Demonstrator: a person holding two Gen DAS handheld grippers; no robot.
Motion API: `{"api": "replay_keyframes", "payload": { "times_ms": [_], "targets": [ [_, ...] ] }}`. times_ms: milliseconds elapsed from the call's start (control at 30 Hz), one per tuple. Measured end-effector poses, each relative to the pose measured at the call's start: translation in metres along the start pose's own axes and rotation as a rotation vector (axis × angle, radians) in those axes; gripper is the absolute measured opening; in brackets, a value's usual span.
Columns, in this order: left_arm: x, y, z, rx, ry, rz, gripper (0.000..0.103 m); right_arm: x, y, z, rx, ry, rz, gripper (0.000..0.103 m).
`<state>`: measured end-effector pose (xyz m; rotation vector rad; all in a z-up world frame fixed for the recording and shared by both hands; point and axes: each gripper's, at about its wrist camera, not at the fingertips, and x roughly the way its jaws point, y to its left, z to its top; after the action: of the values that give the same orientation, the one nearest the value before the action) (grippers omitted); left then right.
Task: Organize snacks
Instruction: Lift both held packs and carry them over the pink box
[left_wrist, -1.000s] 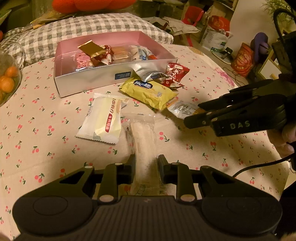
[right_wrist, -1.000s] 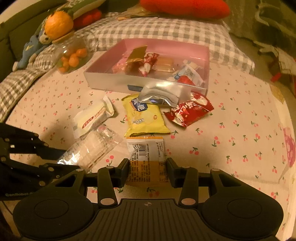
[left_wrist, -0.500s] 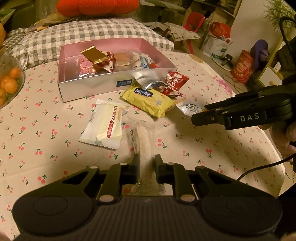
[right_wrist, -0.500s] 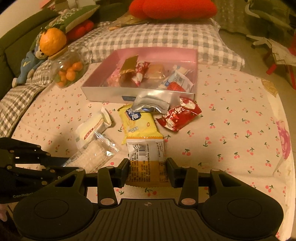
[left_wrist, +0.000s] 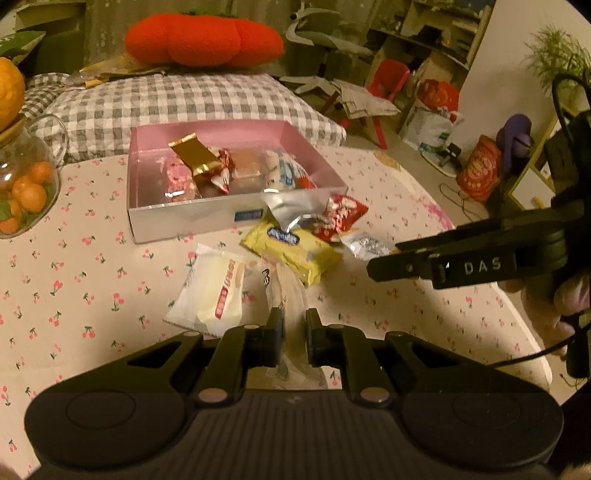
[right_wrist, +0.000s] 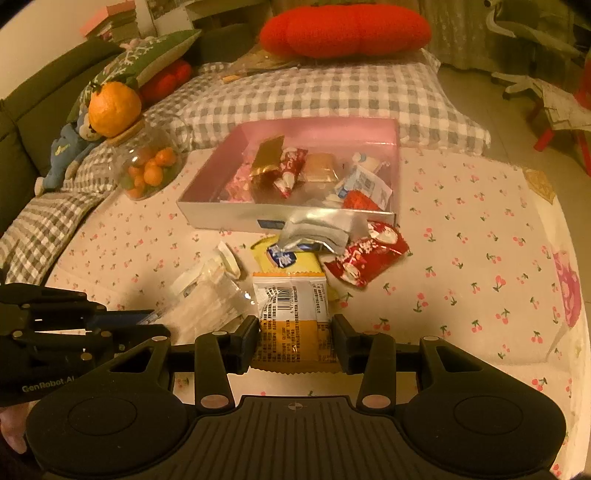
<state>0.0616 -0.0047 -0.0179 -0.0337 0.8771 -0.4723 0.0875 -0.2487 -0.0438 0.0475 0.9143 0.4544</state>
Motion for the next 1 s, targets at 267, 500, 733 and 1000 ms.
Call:
{"api": "replay_keyframes", "payload": {
  "times_ms": [267,500,733,1000],
  "targets": [
    [-0.003,0.012,0.014,-0.044,-0.043,0.023,0.011,0.001,-0.001,0.017,0.031,-0.024,-0.01,0.041],
    [-0.001,0.036,0.034,-0.084,-0.066,0.053,0.01,0.005,-0.008,0.035,0.086,-0.036,-0.009,0.041],
    [0.011,0.058,0.057,-0.1,-0.098,0.097,0.0,0.018,-0.011,0.061,0.113,-0.055,-0.017,0.041],
    [0.02,0.065,0.061,-0.094,-0.042,0.085,0.006,0.041,-0.013,0.074,0.151,-0.054,-0.011,0.041]
  ]
}}
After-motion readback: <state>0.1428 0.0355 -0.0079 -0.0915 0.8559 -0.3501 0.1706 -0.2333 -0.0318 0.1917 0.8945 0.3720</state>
